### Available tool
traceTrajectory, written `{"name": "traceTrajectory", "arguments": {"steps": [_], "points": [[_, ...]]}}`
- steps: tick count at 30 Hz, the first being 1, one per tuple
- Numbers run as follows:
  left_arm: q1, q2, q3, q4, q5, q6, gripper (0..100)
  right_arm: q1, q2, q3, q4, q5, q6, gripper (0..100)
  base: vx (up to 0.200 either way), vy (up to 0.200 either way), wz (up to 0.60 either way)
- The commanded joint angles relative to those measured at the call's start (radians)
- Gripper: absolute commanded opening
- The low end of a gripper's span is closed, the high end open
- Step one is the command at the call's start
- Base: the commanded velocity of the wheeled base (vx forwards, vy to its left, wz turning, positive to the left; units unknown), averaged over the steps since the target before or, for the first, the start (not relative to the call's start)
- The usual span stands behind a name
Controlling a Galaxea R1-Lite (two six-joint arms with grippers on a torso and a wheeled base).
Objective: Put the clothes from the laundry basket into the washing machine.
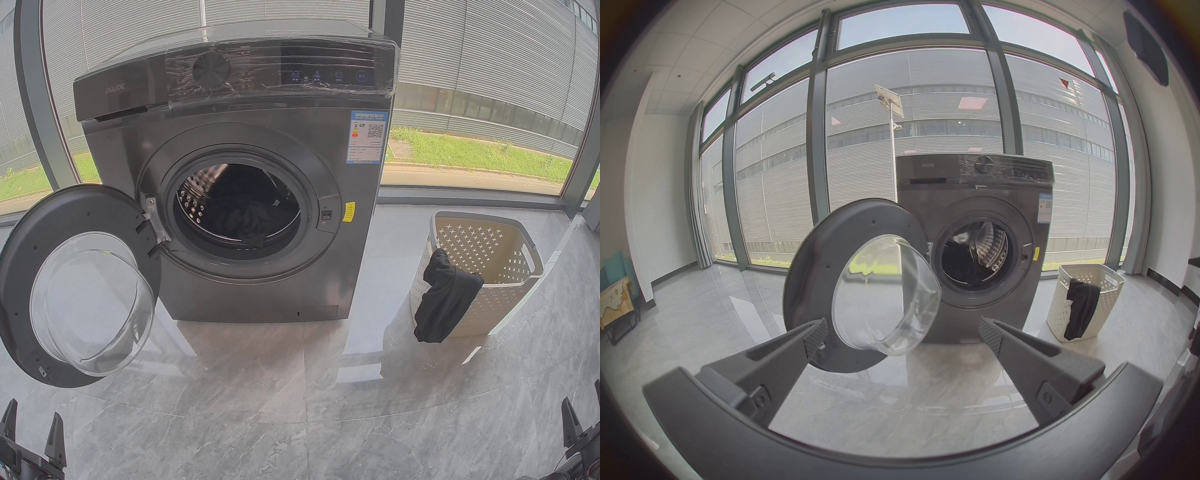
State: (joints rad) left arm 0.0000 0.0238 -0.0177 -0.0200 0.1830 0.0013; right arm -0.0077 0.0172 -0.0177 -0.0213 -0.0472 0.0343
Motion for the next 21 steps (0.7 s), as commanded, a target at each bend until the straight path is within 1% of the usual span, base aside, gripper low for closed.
{"name": "traceTrajectory", "arguments": {"steps": [1, 2, 4, 5, 6, 7, 8, 16, 21], "points": [[-0.002, -0.024, 0.002, 0.003, -0.007, 0.000, 100, 0.002, -0.016, 0.018, 0.006, 0.004, -0.008, 100, 0.000, -0.200, 0.00], [-0.003, -0.024, 0.001, 0.006, -0.016, 0.000, 100, 0.002, -0.016, 0.018, 0.007, 0.006, -0.007, 100, 0.000, -0.200, 0.00], [-0.002, -0.024, 0.002, 0.005, -0.062, -0.003, 100, 0.002, -0.016, 0.018, 0.007, 0.007, -0.007, 100, 0.000, -0.200, 0.00], [-0.002, -0.024, 0.002, 0.006, -0.123, -0.006, 100, 0.002, -0.016, 0.018, 0.007, 0.007, -0.007, 100, 0.000, -0.200, 0.00], [-0.002, -0.024, 0.008, 0.011, -0.152, -0.014, 100, 0.000, -0.016, 0.018, 0.007, 0.007, -0.007, 100, 0.000, -0.200, 0.00], [-0.005, -0.018, 0.016, 0.015, -0.178, -0.003, 100, 0.002, -0.016, 0.018, 0.007, 0.007, -0.007, 100, 0.000, -0.200, 0.00], [-0.006, -0.015, 0.016, 0.020, -0.188, -0.003, 100, 0.002, -0.014, 0.018, 0.007, 0.007, -0.007, 100, 0.000, -0.200, 0.00], [-0.005, -0.024, 0.016, 0.022, -0.185, -0.006, 100, 0.002, -0.016, 0.018, 0.007, 0.007, -0.007, 100, 0.000, -0.200, 0.00], [-0.003, -0.024, 0.016, 0.022, -0.186, 0.000, 100, 0.002, -0.016, 0.018, 0.007, 0.007, -0.007, 100, 0.000, -0.200, 0.00]]}}
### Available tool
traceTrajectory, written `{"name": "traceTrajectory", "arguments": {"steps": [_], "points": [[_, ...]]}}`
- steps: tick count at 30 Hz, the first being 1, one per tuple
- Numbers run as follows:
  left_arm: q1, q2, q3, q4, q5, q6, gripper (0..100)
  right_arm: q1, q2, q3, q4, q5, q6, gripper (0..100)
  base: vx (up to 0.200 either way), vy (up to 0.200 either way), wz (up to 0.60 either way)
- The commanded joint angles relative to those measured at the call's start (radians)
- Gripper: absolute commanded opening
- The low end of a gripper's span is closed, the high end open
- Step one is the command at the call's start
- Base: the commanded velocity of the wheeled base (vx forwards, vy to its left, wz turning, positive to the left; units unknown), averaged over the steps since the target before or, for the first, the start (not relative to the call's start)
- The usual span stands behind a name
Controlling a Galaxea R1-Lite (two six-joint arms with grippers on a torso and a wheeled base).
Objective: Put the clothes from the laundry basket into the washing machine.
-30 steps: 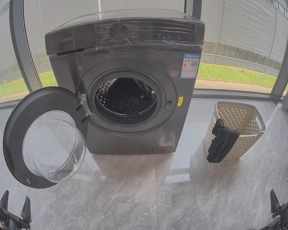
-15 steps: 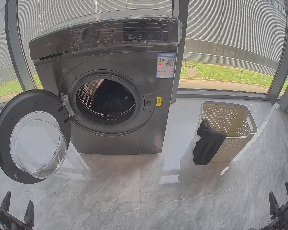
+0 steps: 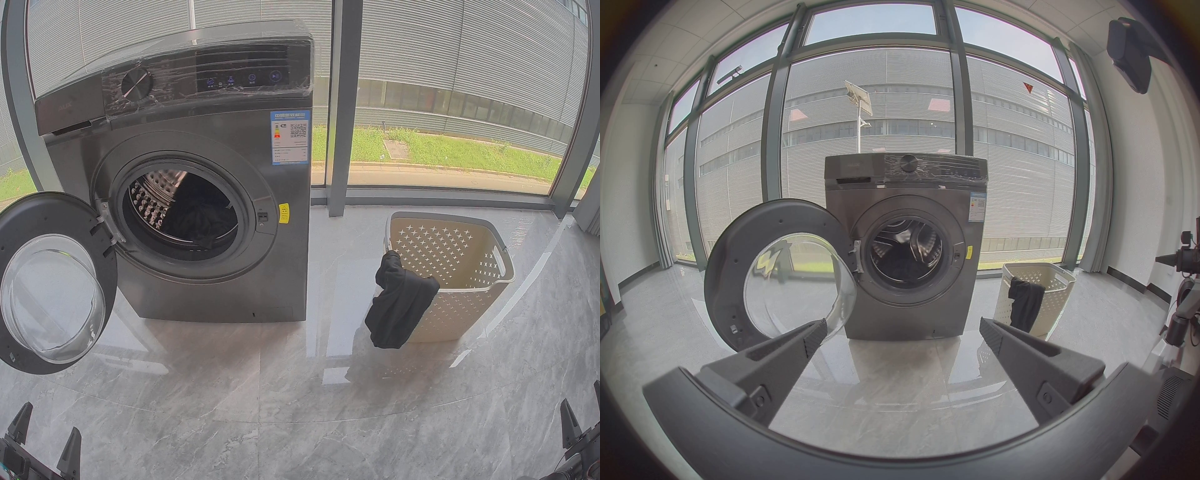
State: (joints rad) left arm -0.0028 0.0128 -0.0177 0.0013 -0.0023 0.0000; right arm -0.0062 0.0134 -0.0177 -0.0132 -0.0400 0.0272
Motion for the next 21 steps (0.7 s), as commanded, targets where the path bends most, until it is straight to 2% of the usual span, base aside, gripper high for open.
{"name": "traceTrajectory", "arguments": {"steps": [1, 5, 11, 20, 21], "points": [[0.001, -0.013, 0.016, 0.000, -0.001, 0.002, 100, 0.000, -0.012, 0.018, -0.001, 0.000, 0.000, 100, 0.000, -0.200, 0.00], [0.001, -0.013, 0.016, 0.000, -0.001, 0.003, 100, 0.000, -0.012, 0.018, -0.001, 0.000, 0.000, 100, 0.000, -0.200, 0.00], [0.000, -0.013, 0.016, -0.001, -0.001, -0.002, 100, 0.000, -0.012, 0.018, -0.001, 0.000, 0.000, 100, 0.000, 0.000, 0.00], [0.000, -0.013, 0.016, -0.001, 0.001, -0.012, 100, 0.000, -0.012, 0.018, -0.001, 0.000, 0.000, 100, 0.200, 0.000, 0.00], [0.000, -0.013, 0.016, -0.001, 0.001, -0.011, 100, 0.000, -0.012, 0.018, -0.001, 0.000, 0.000, 100, 0.000, 0.000, 0.00]]}}
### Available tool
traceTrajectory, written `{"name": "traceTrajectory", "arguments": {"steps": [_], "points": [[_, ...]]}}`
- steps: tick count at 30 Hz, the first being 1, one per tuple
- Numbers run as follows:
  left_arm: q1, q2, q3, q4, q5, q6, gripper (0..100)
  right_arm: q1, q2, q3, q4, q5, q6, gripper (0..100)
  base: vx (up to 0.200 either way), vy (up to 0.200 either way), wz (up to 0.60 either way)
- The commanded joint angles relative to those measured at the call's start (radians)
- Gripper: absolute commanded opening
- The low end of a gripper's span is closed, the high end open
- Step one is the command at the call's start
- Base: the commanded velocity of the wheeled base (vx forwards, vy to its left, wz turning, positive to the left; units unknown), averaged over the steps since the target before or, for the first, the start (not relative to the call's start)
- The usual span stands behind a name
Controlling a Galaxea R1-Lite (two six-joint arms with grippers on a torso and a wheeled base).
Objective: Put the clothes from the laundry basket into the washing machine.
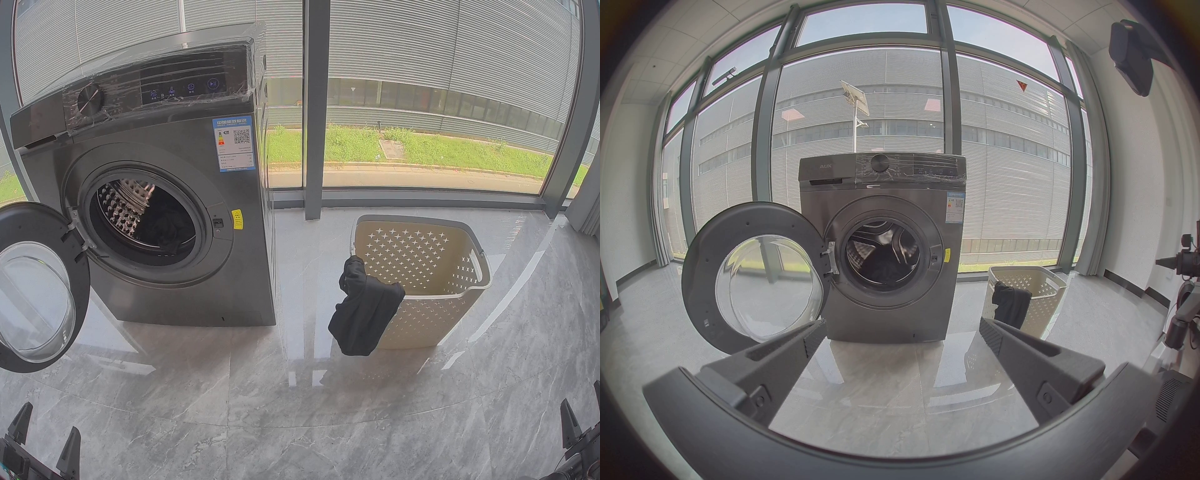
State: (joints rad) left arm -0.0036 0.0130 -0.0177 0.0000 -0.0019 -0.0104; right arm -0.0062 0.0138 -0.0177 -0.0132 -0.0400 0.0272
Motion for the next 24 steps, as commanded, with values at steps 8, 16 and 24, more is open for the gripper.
{"name": "traceTrajectory", "arguments": {"steps": [8, 16, 24], "points": [[0.001, -0.013, 0.016, 0.002, -0.001, 0.007, 100, 0.000, -0.012, 0.018, -0.001, 0.000, 0.000, 100, 0.000, 0.000, 0.00], [0.001, -0.013, 0.016, 0.000, -0.001, 0.004, 100, 0.000, -0.012, 0.018, -0.001, 0.000, 0.000, 100, 0.000, -0.100, 0.00], [0.001, -0.013, 0.016, 0.002, 0.000, 0.006, 100, 0.000, -0.012, 0.018, -0.001, 0.000, 0.000, 100, 0.000, -0.200, 0.00]]}}
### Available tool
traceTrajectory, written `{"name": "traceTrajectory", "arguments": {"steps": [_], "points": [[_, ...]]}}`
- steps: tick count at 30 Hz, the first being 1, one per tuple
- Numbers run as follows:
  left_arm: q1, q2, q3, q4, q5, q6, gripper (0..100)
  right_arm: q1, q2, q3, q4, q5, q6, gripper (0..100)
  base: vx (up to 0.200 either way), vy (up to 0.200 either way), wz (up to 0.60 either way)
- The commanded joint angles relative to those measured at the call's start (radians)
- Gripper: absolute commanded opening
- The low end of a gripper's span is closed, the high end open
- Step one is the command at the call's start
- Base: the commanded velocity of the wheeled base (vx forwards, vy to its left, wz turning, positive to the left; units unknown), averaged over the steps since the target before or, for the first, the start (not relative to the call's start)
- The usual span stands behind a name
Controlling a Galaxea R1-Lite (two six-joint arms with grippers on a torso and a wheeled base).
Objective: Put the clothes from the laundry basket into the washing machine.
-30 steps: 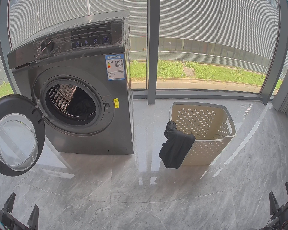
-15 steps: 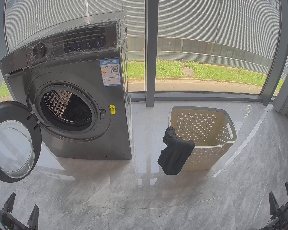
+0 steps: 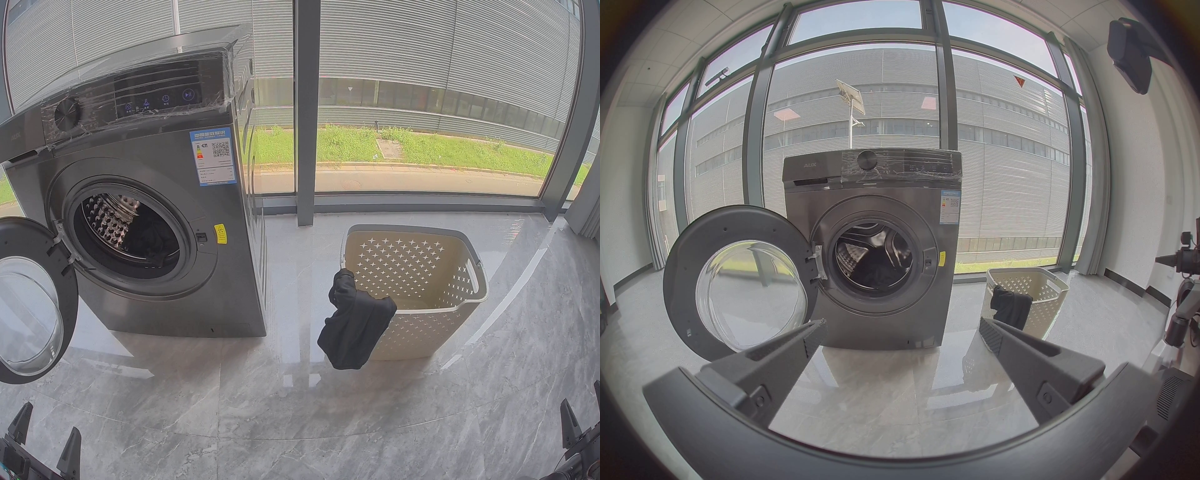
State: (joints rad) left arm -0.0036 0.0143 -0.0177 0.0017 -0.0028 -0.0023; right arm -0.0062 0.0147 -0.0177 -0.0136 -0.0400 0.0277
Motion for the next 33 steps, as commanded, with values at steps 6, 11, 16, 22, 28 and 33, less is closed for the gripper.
{"name": "traceTrajectory", "arguments": {"steps": [6, 11, 16, 22, 28, 33], "points": [[0.001, -0.014, 0.016, 0.000, 0.010, -0.015, 100, 0.000, -0.013, 0.018, 0.000, 0.000, 0.000, 100, 0.000, -0.200, 0.00], [0.001, -0.014, 0.016, 0.000, 0.009, -0.007, 100, 0.000, -0.013, 0.018, 0.000, 0.000, 0.000, 100, 0.000, -0.080, 0.00], [0.001, -0.014, 0.016, 0.000, 0.007, -0.001, 100, 0.000, -0.013, 0.018, 0.001, 0.000, 0.000, 100, 0.000, 0.000, 0.00], [0.001, -0.014, 0.016, 0.000, 0.006, -0.002, 100, -0.001, -0.013, 0.018, 0.000, 0.000, 0.000, 100, 0.067, 0.000, 0.00], [0.001, -0.014, 0.016, -0.002, 0.007, -0.015, 100, -0.003, -0.012, 0.018, 0.001, 0.003, 0.000, 100, 0.200, 0.000, 0.00], [0.001, -0.014, 0.016, -0.002, 0.007, -0.013, 100, -0.003, -0.013, 0.018, 0.004, 0.003, 0.001, 100, 0.160, 0.000, 0.00]]}}
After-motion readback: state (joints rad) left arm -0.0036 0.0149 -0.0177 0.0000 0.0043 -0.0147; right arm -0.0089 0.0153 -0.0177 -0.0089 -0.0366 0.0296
